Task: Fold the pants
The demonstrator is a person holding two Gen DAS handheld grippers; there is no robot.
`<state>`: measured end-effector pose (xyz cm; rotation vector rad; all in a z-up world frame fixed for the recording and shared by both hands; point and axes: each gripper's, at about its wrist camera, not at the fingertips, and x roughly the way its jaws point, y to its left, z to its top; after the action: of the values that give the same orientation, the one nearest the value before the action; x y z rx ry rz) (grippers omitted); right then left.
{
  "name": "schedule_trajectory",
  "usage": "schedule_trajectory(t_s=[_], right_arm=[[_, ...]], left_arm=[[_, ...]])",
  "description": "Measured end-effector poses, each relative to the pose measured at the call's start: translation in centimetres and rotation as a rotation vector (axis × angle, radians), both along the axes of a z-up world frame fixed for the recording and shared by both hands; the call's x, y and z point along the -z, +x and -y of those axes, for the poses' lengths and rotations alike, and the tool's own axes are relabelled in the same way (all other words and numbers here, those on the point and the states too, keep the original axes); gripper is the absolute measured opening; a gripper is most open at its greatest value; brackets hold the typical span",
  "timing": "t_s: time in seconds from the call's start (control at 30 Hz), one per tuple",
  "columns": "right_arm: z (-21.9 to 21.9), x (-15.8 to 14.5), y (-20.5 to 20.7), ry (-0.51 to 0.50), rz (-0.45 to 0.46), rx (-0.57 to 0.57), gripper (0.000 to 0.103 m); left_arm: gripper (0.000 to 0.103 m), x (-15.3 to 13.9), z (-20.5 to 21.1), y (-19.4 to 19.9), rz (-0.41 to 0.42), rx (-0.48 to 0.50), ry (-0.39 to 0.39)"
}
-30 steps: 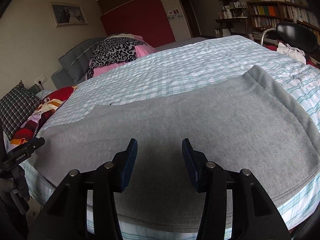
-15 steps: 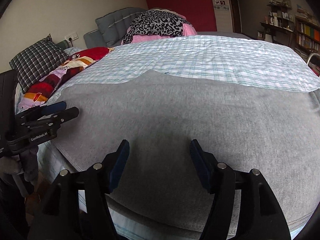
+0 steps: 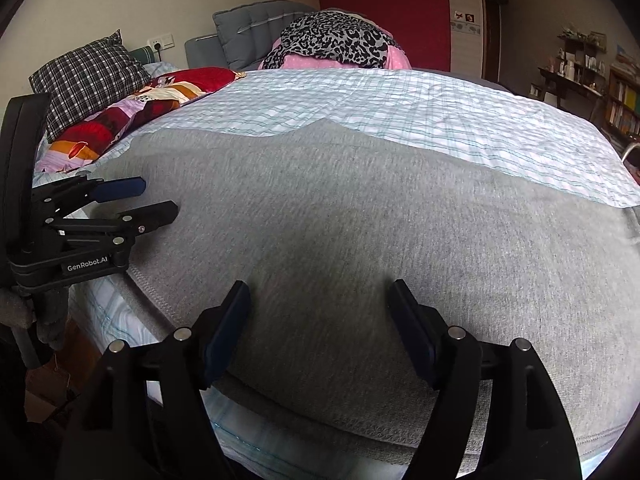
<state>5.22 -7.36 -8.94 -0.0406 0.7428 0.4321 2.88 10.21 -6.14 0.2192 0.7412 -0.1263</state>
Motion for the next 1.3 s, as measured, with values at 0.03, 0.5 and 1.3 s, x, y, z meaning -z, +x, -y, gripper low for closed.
schedule_trajectory(t_s=[0.03,0.5,1.3], right_arm=[[0.0,0.1,-0.1,-0.003,0.002,-0.002,0.074],[0.4,0.8,-1.8,-0.008,0.023,-0.016,0.074],[3.4,-0.4,-0.7,0.025,0.049,0.104,0.074]], left_arm=[[0.068,0.1,0.1,-0.1,0.000,0.002,0.006],[0.069,1.7,0.0,-1.7,-0.015,0.014,0.010],[0.069,-1.7,3.2,6.6,-0.094,0.046,-0.181]])
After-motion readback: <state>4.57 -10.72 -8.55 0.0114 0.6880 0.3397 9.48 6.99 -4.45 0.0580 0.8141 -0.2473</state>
